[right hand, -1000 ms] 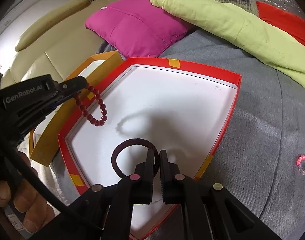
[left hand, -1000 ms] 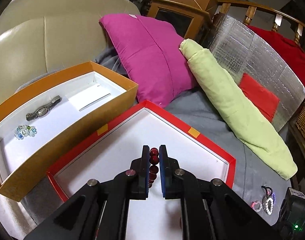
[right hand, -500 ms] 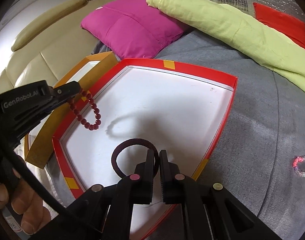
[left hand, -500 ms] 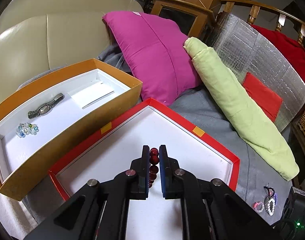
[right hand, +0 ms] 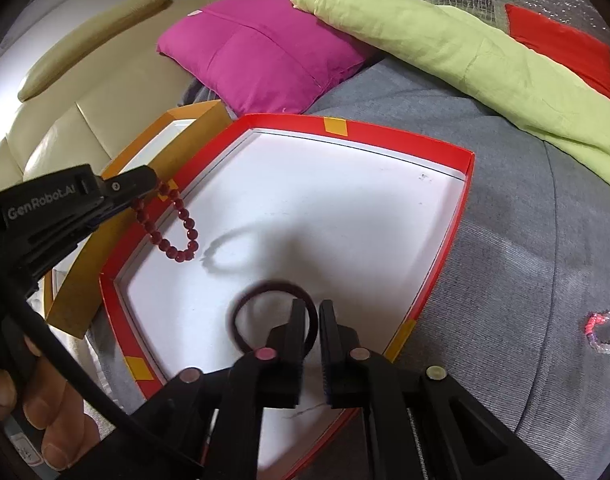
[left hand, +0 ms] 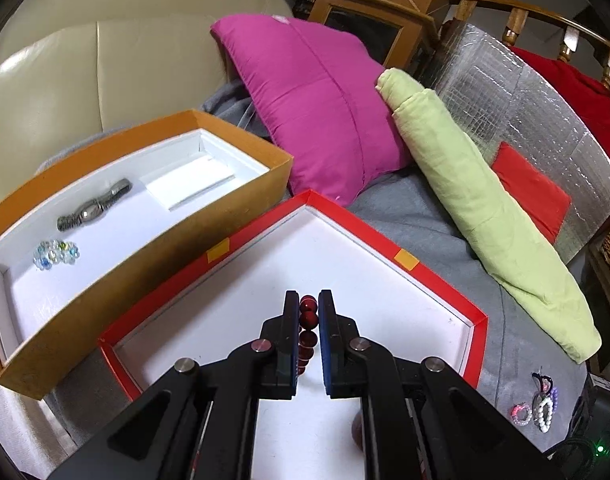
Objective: Organize jewelry
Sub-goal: 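Carry both items over the red-rimmed white tray and open both tools, then move both tools back toward the remaining bracelets on the bed, then grasp the pink-and-clear bracelet with the left tool while the right tool grasps the white bead bracelet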
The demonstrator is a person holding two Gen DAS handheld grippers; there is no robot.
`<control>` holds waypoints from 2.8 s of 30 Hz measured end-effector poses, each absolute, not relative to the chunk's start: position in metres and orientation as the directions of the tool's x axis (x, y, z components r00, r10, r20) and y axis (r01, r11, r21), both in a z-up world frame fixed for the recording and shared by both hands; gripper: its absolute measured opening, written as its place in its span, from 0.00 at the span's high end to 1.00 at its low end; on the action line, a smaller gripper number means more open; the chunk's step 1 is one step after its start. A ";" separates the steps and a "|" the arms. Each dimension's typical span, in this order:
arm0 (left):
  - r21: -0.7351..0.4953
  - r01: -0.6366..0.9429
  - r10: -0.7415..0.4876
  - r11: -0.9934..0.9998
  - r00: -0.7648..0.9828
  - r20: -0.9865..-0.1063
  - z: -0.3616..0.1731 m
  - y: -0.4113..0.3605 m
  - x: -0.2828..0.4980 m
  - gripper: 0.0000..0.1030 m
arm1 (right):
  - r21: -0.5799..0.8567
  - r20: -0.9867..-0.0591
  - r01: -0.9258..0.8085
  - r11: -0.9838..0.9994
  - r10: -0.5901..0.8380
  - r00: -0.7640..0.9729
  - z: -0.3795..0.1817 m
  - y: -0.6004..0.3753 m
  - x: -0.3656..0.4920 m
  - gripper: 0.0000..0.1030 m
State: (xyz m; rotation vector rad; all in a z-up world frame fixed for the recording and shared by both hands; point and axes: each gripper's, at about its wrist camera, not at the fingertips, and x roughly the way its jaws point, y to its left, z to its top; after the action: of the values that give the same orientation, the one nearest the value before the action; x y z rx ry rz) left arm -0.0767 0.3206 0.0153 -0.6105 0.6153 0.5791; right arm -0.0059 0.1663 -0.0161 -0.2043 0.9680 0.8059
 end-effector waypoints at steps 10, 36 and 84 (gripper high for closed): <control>-0.376 -0.681 0.333 0.629 0.673 -0.661 0.016 0.328 -0.086 0.58 | 0.188 -0.794 -0.684 0.704 0.519 0.317 -0.015 0.163 -0.006 0.77; -0.243 -0.536 0.333 0.809 0.757 -0.562 0.049 0.214 -0.033 0.40 | 0.269 -0.669 -0.517 0.813 0.544 0.507 0.035 -0.033 0.011 0.61; 0.091 -0.101 0.134 0.991 0.600 -0.789 -0.040 0.008 0.094 0.93 | 0.293 -0.717 -0.264 0.919 0.394 0.575 -0.001 -0.198 0.081 0.90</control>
State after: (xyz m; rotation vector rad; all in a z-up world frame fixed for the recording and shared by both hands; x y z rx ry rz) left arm 0.0938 0.0075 -0.0401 0.0379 0.9169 0.1363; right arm 0.0805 -0.1982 -0.0012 0.1606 0.8774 0.3875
